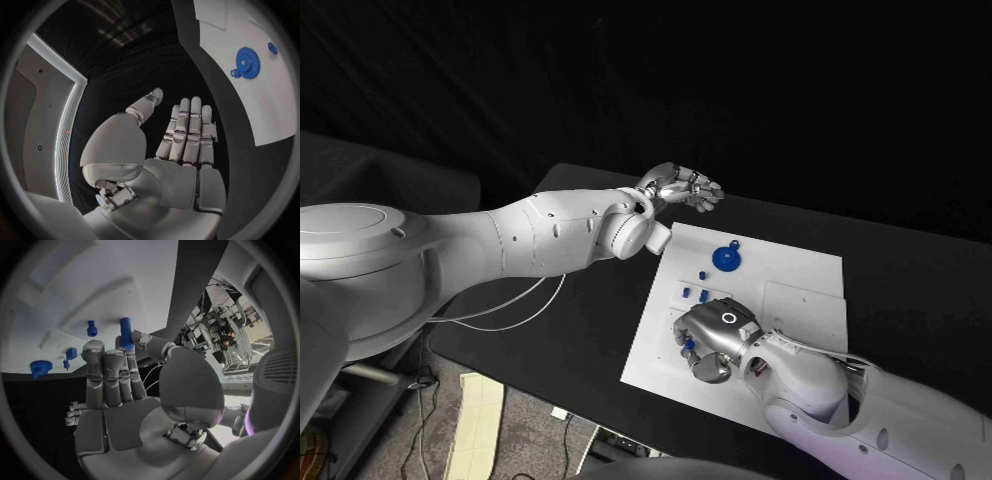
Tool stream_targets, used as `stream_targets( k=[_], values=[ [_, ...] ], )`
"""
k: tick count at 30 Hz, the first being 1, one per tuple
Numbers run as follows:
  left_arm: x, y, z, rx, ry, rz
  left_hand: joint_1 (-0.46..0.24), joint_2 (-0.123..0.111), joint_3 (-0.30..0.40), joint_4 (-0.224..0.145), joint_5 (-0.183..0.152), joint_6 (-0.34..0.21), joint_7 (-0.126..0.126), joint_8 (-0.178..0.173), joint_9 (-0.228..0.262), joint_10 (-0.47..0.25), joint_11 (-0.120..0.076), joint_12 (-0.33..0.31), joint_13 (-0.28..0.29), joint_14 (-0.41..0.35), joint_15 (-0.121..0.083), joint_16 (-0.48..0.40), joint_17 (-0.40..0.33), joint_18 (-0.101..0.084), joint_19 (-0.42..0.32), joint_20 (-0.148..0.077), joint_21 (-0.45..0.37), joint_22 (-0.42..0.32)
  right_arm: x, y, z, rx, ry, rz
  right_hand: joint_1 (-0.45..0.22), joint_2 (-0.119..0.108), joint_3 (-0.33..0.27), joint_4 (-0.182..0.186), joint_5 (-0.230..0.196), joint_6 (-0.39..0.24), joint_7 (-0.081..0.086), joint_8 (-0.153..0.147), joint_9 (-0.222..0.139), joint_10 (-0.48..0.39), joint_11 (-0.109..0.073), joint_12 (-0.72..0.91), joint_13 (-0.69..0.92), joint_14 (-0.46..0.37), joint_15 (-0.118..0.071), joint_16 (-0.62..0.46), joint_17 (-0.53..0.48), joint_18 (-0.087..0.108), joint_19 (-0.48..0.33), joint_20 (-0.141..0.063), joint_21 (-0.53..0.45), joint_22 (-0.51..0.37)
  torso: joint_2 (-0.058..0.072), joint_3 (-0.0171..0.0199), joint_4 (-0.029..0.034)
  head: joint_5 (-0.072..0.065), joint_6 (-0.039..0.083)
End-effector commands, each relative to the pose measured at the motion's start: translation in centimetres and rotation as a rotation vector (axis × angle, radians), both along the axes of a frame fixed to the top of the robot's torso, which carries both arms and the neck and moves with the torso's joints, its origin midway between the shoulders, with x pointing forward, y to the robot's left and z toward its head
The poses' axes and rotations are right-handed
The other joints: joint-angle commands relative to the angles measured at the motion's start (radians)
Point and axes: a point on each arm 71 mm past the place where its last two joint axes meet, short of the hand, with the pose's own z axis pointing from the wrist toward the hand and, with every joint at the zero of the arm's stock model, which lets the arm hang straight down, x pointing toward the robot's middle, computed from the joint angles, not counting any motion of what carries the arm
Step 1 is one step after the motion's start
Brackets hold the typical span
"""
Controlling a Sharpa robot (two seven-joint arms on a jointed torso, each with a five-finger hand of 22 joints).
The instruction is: Assemble the parts on the task board
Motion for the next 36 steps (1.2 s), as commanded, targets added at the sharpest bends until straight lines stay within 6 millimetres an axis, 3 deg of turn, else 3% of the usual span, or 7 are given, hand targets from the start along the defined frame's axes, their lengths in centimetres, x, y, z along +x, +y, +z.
stream_targets(
  k=[1,36],
  values=[
    [0.0,-0.3,0.2,-0.013,-0.004,-0.017,0.0,0.007,-0.004,0.001,0.004,-0.006,0.0,0.006,-0.001,-0.006,-0.001,-0.002,-0.002,0.0,0.004,-0.005,0.002,-0.004,-0.002,0.002,-0.005,0.002,-0.1,0.0,-0.1,-0.012,-0.012,0.01,0.005,0.002,0.004,0.001,0.0,0.006,-0.002,0.002,0.001,0.038,-0.007,0.001,0.027,-0.005,-0.012,0.002,0.0,0.115,-0.001,-0.007,0.006,0.017,0.0,-0.001,-0.0002,0.0,-0.001],
    [-0.1,-0.5,0.1,-0.016,0.0,-0.026,-0.001,0.008,-0.005,0.001,0.003,-0.007,0.0,0.006,-0.002,-0.007,0.0,-0.002,-0.003,0.0,0.004,-0.007,0.004,-0.005,-0.002,0.002,-0.007,0.003,-0.7,0.4,-1.5,-0.045,0.016,0.039,0.004,0.0,0.007,0.001,0.0,0.006,-0.002,0.001,0.002,0.037,-0.006,-0.001,0.027,-0.005,-0.011,0.001,-0.001,0.115,-0.002,-0.008,0.005,0.017,-0.001,0.0,-0.0004,-0.001,-0.008]
  ],
)
